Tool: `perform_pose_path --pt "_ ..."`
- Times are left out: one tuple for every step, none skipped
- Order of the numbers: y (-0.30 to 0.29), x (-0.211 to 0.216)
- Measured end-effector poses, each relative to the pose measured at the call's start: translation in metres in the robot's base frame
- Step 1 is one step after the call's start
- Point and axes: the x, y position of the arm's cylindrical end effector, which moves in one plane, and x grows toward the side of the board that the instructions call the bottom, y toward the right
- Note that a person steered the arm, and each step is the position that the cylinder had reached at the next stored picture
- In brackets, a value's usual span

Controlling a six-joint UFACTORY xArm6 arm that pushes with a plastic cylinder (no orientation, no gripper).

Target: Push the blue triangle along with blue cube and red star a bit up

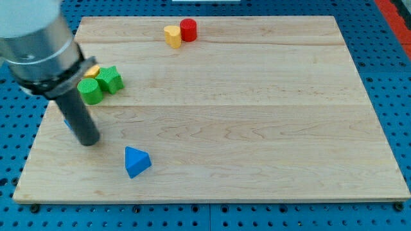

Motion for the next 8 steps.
perform_pose_path --pt "-0.01 -0.033" --pt "0.04 -0.014" --pt "0.14 -0.011" --pt "0.215 0.035" --pt "0.178 0.075" --pt "0.09 0.049" --pt "0.023 0.007" --pt "-0.026 -0.027"
